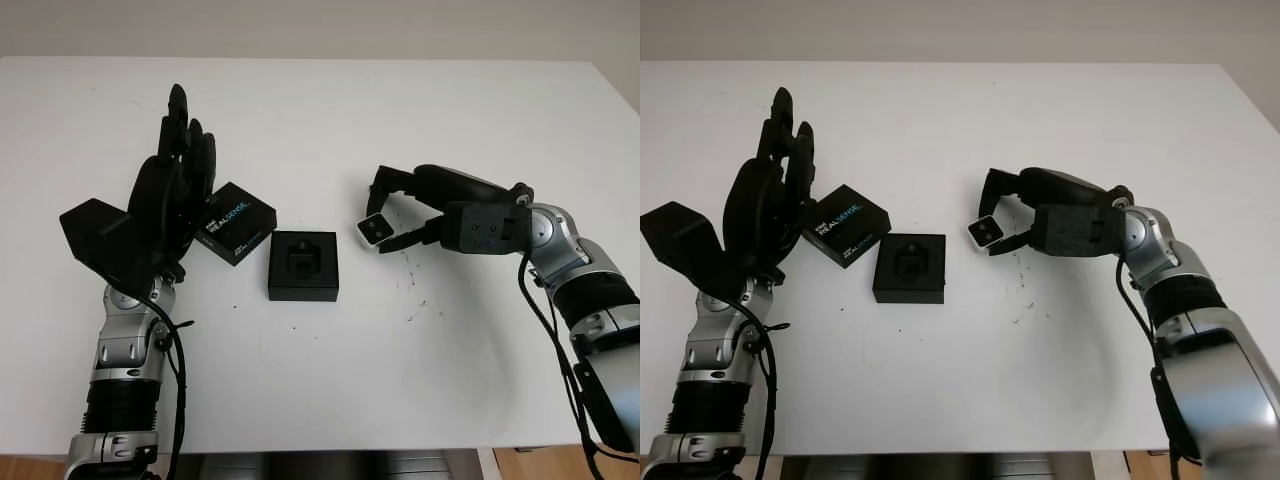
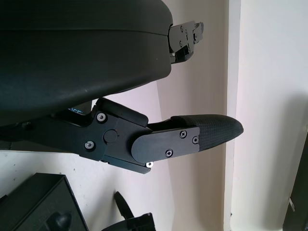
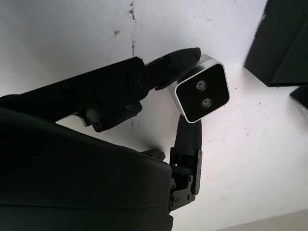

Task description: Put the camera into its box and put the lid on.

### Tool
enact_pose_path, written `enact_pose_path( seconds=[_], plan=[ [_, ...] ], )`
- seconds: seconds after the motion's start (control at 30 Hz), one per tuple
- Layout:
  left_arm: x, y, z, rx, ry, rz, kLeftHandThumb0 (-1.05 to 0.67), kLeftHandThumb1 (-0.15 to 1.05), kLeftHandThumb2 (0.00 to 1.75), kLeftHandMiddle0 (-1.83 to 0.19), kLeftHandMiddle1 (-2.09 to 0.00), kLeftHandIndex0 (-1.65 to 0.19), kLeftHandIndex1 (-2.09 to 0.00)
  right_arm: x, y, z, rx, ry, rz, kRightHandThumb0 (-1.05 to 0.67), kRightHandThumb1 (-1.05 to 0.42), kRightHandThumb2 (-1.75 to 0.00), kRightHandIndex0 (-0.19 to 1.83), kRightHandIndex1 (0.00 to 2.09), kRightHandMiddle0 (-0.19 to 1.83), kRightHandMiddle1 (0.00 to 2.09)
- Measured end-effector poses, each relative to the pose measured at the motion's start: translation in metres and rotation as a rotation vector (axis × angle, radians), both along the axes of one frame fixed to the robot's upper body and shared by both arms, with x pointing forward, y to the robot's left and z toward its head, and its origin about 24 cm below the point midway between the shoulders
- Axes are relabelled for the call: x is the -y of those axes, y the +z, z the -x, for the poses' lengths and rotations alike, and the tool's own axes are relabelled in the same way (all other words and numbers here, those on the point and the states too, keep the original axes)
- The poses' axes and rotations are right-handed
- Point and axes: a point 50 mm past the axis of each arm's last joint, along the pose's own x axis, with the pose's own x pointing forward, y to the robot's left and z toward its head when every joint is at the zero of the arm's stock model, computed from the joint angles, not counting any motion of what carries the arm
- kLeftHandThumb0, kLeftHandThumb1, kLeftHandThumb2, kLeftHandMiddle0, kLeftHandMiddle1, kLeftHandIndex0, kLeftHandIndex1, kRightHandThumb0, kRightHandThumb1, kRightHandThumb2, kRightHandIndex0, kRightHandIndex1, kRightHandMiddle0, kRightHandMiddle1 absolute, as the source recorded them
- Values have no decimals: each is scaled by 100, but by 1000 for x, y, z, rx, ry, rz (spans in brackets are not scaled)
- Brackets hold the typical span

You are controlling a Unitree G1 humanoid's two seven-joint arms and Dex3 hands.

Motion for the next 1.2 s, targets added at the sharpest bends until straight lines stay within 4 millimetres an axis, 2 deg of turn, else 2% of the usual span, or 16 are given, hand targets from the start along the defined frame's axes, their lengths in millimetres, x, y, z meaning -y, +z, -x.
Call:
enact_pose_path(
  seconds=[0.13, 0.3, 0.47, 0.67, 0.87, 1.2],
  plan=[
    [0, 0, 0, -4, -1, 0, -71, 105, 55, 19, 0, 19, 0, 0, -1, 1, -23, -14, -33, -46, -105, -7, 18, 14, 24, 188],
    [-1, -1, 0, -8, 2, -2, -70, 105, 55, 19, 0, 19, 0, 0, -7, 8, -12, -22, -158, -45, -105, -6, 16, 10, 24, 182],
    [-1, -1, 0, -9, -1, 2, -69, 105, 55, 19, 0, 19, 0, -22, -7, 17, 37, 10, -299, -44, -105, -10, 11, 6, 23, 185],
    [-1, -1, 0, -10, -1, 3, -70, 105, 56, 19, 0, 19, 0, -55, -8, 37, 28, -24, -552, -44, -105, -8, 11, 6, 25, 188],
    [-1, -1, 0, -11, 7, 3, -71, 105, 56, 19, 0, 19, 0, -68, -11, 52, -1, -95, -690, -43, -105, -9, 12, 6, 21, 194],
    [0, -2, 0, -20, 14, 8, -71, 105, 57, 19, 0, 19, 0, -78, -22, 69, -85, -184, -779, -44, -105, -12, 11, 6, 15, 198]
  ],
)
